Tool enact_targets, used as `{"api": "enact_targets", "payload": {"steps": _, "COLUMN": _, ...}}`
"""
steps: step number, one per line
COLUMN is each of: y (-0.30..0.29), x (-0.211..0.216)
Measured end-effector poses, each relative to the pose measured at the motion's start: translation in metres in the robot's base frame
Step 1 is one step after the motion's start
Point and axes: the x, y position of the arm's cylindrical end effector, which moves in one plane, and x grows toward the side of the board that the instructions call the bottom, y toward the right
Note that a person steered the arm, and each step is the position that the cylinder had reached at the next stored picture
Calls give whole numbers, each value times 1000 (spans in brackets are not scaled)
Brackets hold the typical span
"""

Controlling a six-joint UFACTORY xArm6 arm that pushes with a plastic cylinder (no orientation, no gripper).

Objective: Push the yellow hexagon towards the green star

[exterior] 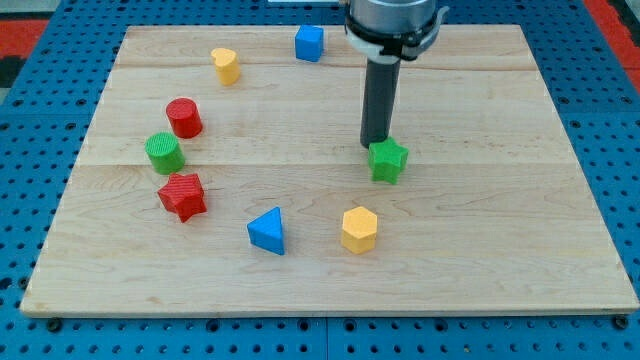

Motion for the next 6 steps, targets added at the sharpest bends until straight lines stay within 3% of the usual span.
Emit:
{"api": "enact_targets", "payload": {"steps": 1, "y": 14, "x": 50}}
{"api": "enact_targets", "payload": {"steps": 3, "y": 93, "x": 110}}
{"api": "enact_targets", "payload": {"steps": 4, "y": 90, "x": 81}}
{"api": "enact_targets", "payload": {"steps": 5, "y": 18, "x": 44}}
{"api": "enact_targets", "payload": {"steps": 6, "y": -51, "x": 67}}
